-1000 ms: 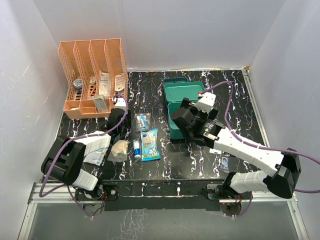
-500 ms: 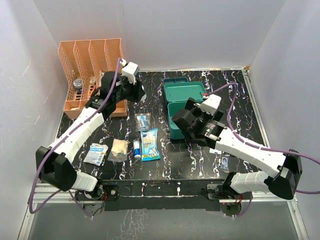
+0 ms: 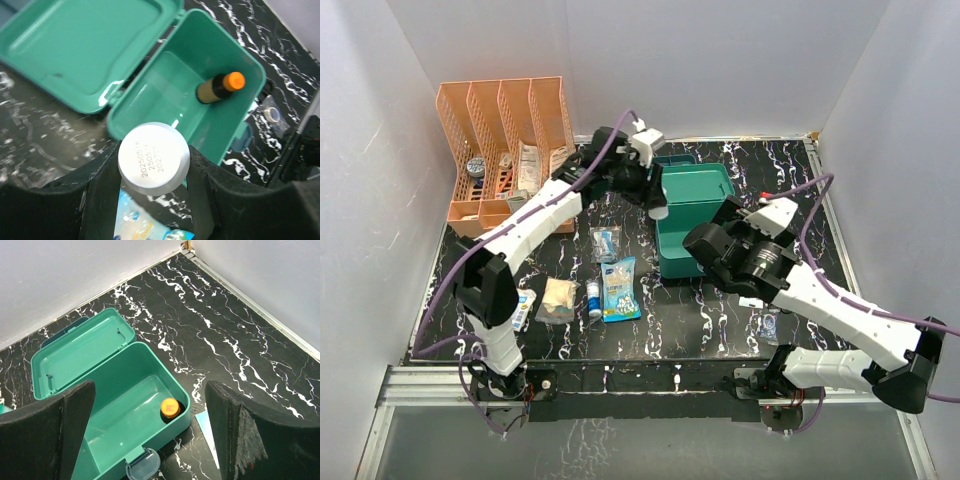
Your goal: Organize the medicine kit
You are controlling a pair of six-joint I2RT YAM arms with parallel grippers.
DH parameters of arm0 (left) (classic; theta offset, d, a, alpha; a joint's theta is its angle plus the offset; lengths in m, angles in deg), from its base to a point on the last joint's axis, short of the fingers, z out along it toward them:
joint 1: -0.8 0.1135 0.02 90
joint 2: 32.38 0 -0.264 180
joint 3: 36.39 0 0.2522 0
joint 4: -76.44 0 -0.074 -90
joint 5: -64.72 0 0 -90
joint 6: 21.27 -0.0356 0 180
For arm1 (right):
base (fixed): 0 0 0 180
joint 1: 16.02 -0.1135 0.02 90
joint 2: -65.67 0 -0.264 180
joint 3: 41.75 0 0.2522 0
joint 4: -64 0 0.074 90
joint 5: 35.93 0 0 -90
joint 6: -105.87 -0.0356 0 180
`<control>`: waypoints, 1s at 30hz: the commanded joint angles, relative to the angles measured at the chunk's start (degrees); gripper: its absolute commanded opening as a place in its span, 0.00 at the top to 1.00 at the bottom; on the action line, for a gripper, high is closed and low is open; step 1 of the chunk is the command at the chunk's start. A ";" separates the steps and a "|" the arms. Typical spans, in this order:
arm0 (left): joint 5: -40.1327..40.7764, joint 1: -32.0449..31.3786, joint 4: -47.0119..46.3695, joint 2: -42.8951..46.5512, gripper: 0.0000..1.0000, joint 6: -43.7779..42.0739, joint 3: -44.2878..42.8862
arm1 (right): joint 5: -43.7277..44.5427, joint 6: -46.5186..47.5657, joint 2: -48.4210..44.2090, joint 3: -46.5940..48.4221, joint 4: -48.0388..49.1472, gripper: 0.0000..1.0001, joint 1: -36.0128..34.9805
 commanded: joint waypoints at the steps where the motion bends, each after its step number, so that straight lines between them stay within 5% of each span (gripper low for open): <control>1: -3.33 -3.03 0.39 -2.46 1.00 2.78 -5.90 | 3.69 -2.99 -2.94 1.83 -2.81 0.10 0.50; 17: -8.31 -9.87 4.56 -21.04 1.00 3.27 -23.85 | 2.83 -4.83 -5.86 0.17 -5.42 0.11 0.85; 30: -1.36 -13.56 24.02 -27.03 1.00 -18.37 -34.56 | 1.93 -6.06 -9.09 -1.42 -6.60 0.11 1.03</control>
